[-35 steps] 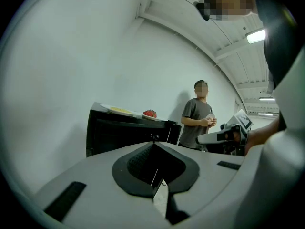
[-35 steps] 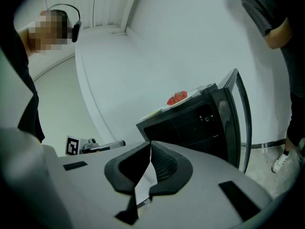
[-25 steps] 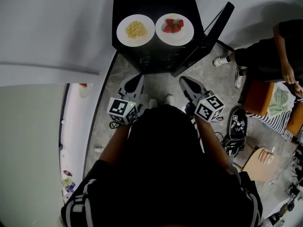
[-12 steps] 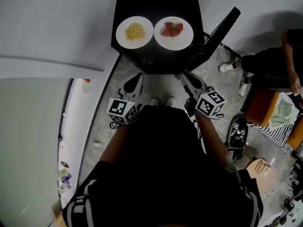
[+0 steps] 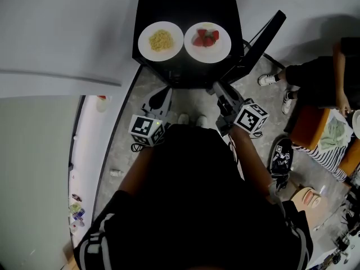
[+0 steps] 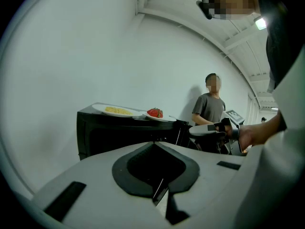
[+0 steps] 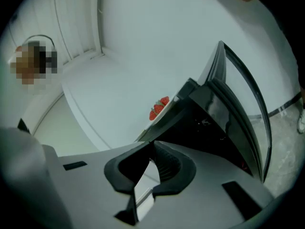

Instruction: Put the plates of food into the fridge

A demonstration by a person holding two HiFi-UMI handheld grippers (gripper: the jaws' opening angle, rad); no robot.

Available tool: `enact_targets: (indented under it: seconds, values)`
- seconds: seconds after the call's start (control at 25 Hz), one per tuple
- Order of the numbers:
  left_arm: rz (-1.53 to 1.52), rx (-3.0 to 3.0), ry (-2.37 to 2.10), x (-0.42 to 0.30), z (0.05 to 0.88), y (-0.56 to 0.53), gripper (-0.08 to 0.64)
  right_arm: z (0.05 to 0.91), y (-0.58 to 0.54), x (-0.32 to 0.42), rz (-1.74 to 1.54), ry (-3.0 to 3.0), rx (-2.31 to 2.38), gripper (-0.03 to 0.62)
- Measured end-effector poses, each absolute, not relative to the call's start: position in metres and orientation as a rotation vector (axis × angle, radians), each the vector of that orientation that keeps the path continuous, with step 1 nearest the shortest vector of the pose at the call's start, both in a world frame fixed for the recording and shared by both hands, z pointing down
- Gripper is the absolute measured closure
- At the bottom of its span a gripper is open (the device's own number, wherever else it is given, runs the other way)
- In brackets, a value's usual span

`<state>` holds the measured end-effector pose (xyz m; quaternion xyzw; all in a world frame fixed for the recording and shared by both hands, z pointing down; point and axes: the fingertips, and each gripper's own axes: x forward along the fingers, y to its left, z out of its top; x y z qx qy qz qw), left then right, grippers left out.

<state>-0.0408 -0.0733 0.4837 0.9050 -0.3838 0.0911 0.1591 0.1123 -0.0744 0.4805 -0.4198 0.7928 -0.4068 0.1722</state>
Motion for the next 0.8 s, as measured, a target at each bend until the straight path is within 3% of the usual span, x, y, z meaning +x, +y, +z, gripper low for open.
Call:
enact_targets:
  seconds: [0.48, 0.8]
  values:
    - [0.248, 2.585, -1.056, -0.048, 0.495, -0.092, 0.538, 0.475, -0.1, 0.109, -1.229, 2.048, -1.151, 0.561]
    - [0.261, 2.588, -1.031, -0.049, 0.495, -0.102, 0.538, 0.464, -0.115, 0.106, -1.247, 1.945, -1.055, 0.497]
